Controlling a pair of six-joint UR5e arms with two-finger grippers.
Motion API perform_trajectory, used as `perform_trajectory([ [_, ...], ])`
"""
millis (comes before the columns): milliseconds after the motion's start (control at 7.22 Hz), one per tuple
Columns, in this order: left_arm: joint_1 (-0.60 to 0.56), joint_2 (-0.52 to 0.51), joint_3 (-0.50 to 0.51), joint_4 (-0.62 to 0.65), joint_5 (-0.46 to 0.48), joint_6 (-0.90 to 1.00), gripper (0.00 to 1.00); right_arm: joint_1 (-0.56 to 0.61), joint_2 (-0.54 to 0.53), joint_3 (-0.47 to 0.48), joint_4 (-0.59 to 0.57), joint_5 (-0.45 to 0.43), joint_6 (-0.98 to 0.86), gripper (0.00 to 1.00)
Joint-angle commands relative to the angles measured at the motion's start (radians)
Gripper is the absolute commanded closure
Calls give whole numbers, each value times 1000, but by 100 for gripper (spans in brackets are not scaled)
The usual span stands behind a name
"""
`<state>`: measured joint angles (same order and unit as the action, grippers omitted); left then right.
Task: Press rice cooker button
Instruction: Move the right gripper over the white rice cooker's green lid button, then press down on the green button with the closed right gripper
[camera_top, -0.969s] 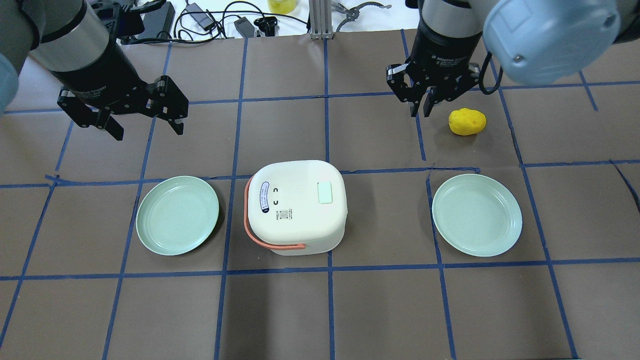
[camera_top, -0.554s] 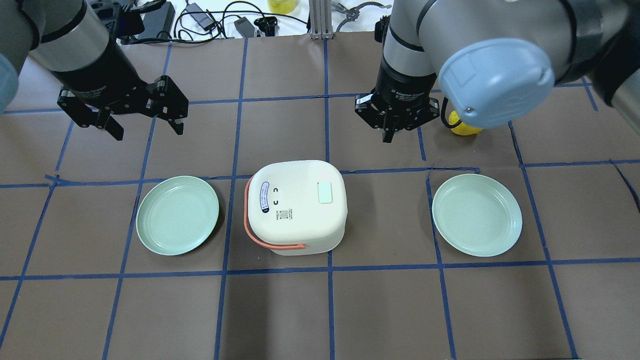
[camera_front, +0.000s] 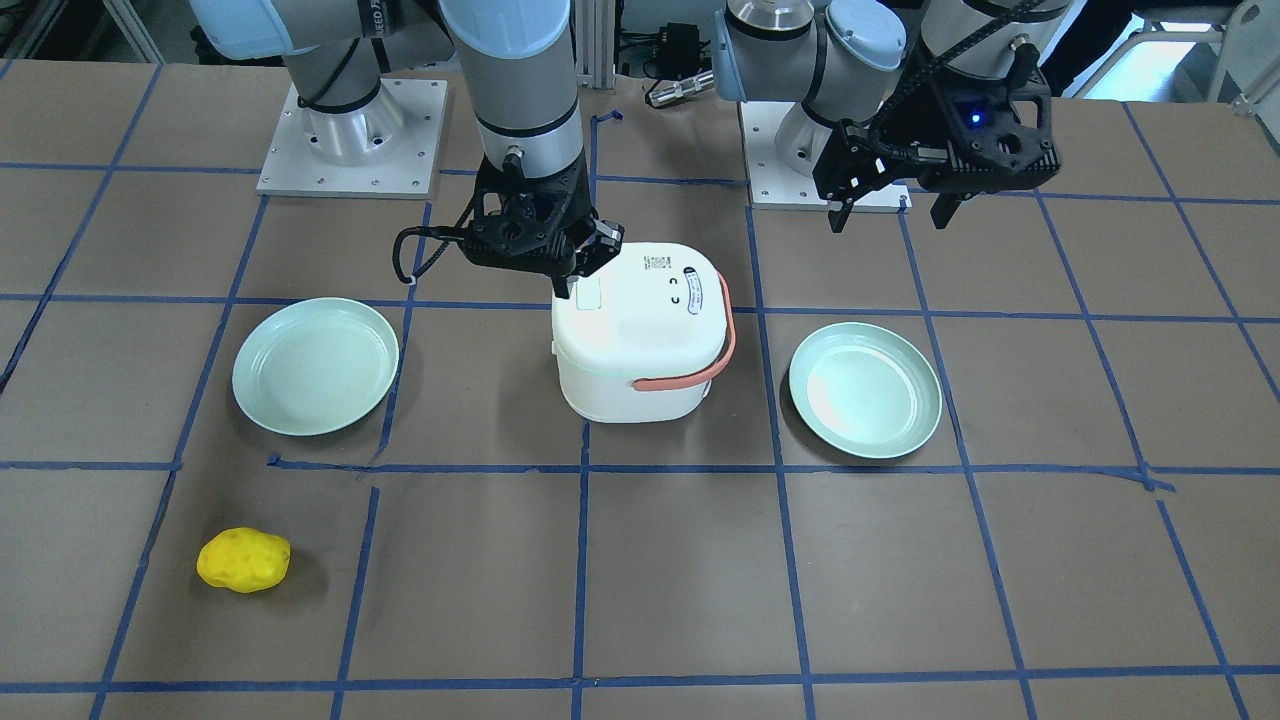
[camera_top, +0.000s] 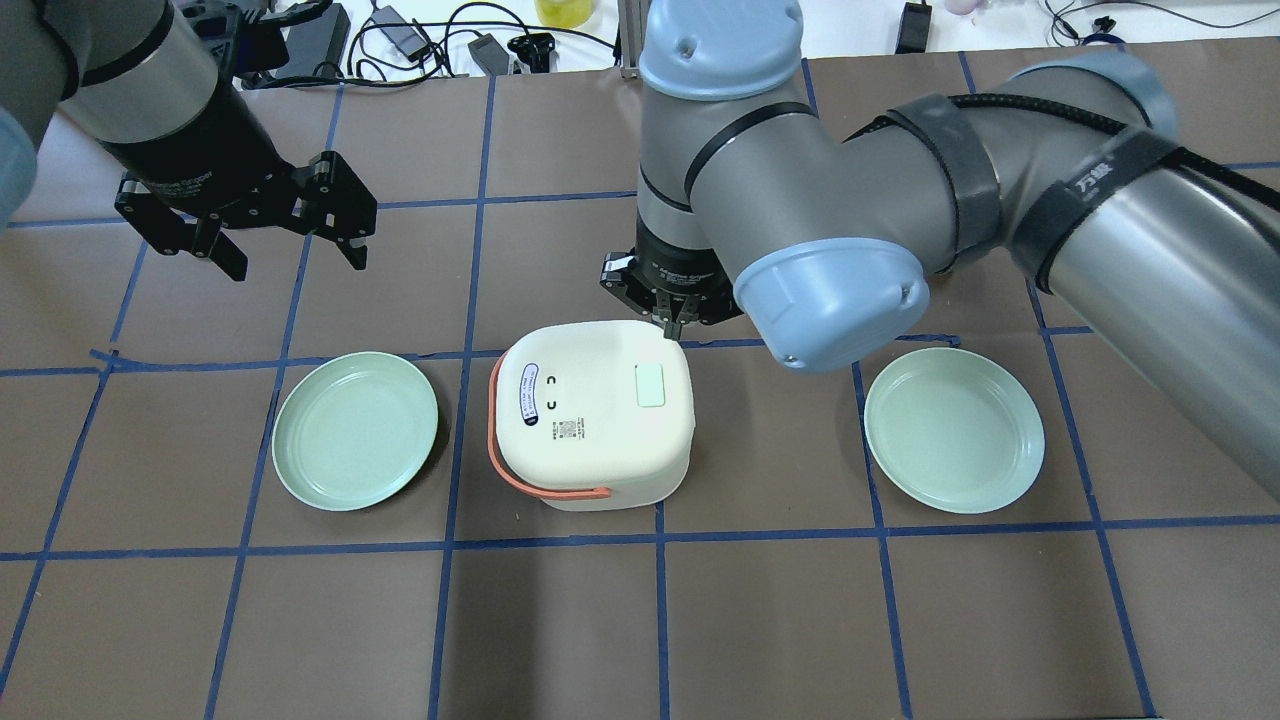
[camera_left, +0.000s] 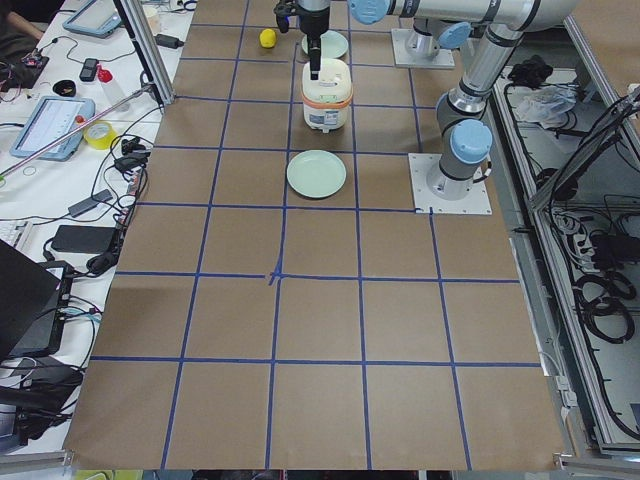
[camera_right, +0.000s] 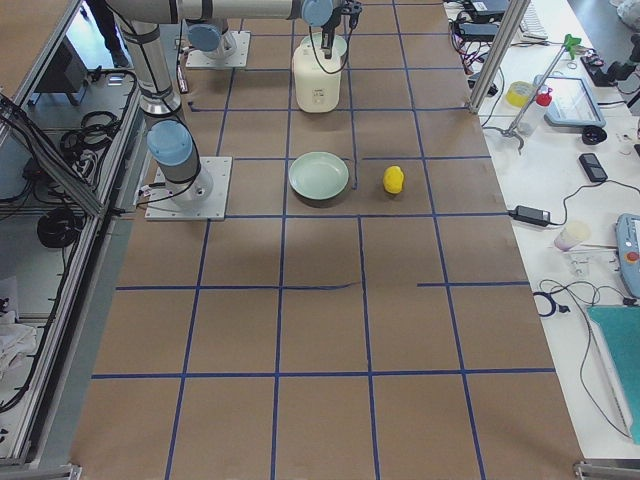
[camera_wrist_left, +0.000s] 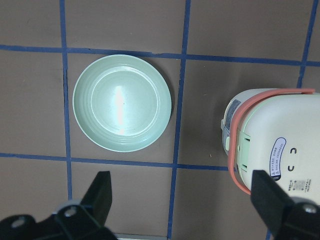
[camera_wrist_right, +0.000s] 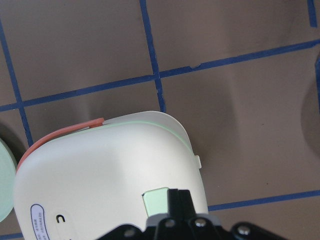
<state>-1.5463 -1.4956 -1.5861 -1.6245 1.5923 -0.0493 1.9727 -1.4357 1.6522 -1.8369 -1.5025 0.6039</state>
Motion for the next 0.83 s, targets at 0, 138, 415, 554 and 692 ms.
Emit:
perform_trajectory([
  [0, 0, 0, 0, 0, 0, -1, 0, 21, 9, 1, 2, 10, 95, 100],
  [138, 0, 0, 0, 0, 0, -1, 0, 23, 18, 3, 5, 10, 96, 100],
  [415, 0, 0, 2, 0, 0, -1, 0, 25, 26, 27, 5, 10, 79, 100],
  [554, 0, 0, 2, 0, 0, -1, 0, 35, 26, 44, 4, 8, 73, 100],
  [692, 0, 0, 0, 0, 0, -1, 0, 37, 26, 44, 4, 8, 74, 100],
])
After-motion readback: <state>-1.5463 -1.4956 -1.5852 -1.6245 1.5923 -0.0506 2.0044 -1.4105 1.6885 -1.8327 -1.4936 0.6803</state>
